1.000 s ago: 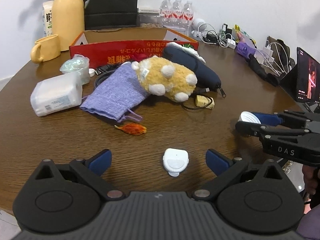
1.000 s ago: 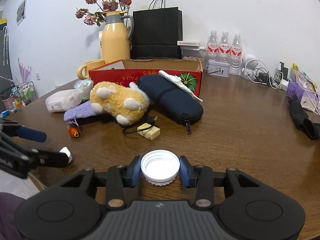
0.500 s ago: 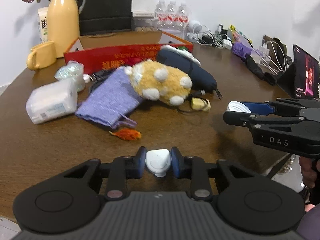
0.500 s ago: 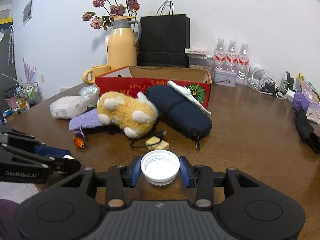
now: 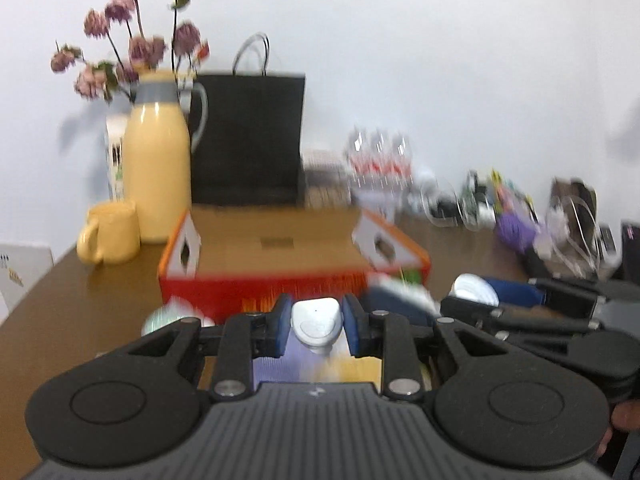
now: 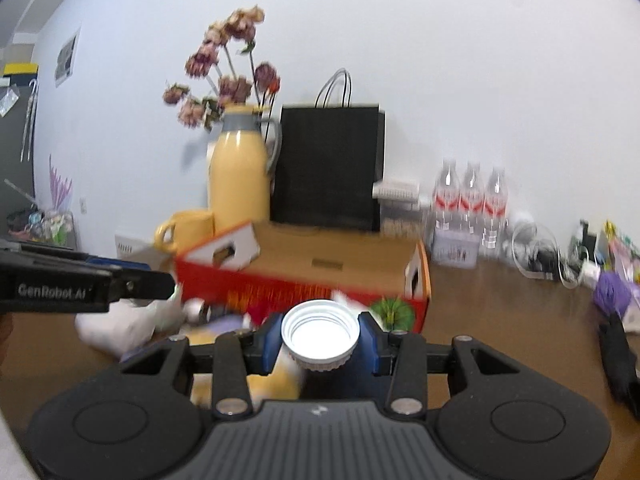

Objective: Organize objects
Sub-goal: 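Carry both held white pieces into the cardboard box and open both tools, then move both open tools back over the cluttered table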

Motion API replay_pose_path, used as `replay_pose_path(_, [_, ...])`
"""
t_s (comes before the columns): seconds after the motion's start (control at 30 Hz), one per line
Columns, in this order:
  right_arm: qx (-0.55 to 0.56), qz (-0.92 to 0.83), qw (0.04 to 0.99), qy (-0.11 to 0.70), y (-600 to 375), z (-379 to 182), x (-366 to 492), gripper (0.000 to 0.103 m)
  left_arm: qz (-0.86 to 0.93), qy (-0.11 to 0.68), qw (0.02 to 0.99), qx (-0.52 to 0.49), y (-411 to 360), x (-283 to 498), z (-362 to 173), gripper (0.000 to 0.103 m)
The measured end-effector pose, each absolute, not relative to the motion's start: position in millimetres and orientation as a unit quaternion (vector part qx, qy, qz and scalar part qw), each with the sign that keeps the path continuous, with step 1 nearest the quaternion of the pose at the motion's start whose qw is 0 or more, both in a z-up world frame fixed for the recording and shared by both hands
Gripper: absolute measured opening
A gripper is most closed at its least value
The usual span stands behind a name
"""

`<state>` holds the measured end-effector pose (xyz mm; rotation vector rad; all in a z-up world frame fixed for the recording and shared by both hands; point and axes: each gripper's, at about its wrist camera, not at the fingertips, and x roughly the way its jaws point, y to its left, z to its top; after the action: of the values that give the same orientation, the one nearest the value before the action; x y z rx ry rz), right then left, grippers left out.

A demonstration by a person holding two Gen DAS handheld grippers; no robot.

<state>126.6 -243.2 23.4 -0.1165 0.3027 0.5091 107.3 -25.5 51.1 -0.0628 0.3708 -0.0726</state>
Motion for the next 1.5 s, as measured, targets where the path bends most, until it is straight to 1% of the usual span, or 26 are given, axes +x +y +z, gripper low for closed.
replay_pose_path(0.2, [-0.036,0.24,0.962,0.122,-218.5,47.5,188.9,0.039,-0.007,0.156,0.987,-0.049,-18.1,169.3,71.3,0.027])
replay_pose_path(0.33, [-0.032,0.228,0.964,0.131,-199.1,51.4,233.0,0.039,0.019,0.155,0.986,-0.062,-7.1,209.7,74.8,0.027])
replay_pose_path(0.57, [-0.021,0.201,0.965,0.167,-180.5,29.3,291.6,0.039,0.063,0.183,0.979,-0.064,4.1,271.2,53.4,0.027])
replay_pose_path(0.7, [-0.043,0.195,0.962,0.188,-176.8,11.5,302.6,0.039,0.072,0.213,0.973,-0.057,7.9,288.2,34.6,0.027])
replay_pose_path(0.83, [-0.046,0.198,0.956,0.21,-174.6,5.5,309.0,0.039,0.065,0.218,0.972,-0.051,8.3,285.0,29.3,0.028])
replay_pose_path(0.87, [-0.047,0.196,0.956,0.215,-174.6,3.8,309.2,0.041,0.063,0.216,0.973,-0.05,7.6,283.4,29.7,0.033])
replay_pose_path(0.9, [-0.048,0.195,0.955,0.218,-174.8,3.2,308.6,0.045,0.061,0.214,0.974,-0.051,7.2,280.6,29.6,0.041])
replay_pose_path(0.93, [-0.048,0.194,0.955,0.219,-175.1,2.7,307.8,0.062,0.061,0.211,0.974,-0.052,7.3,277.8,29.6,0.068])
replay_pose_path(0.97, [-0.047,0.192,0.956,0.218,-175.9,3.0,307.2,0.085,0.062,0.208,0.975,-0.053,6.7,276.3,30.2,0.098])
replay_pose_path(1.0, [-0.046,0.189,0.957,0.215,-176.6,3.2,306.1,0.095,0.068,0.196,0.977,-0.055,7.0,273.4,31.5,0.103])
replay_pose_path(1.03, [-0.046,0.185,0.959,0.209,-177.6,4.1,304.5,0.103,0.074,0.185,0.978,-0.056,7.4,271.2,32.6,0.103])
replay_pose_path(1.5, [-0.042,0.176,0.965,0.189,-183.4,17.0,294.3,0.103,0.087,0.17,0.978,-0.078,14.3,260.5,46.3,0.103])
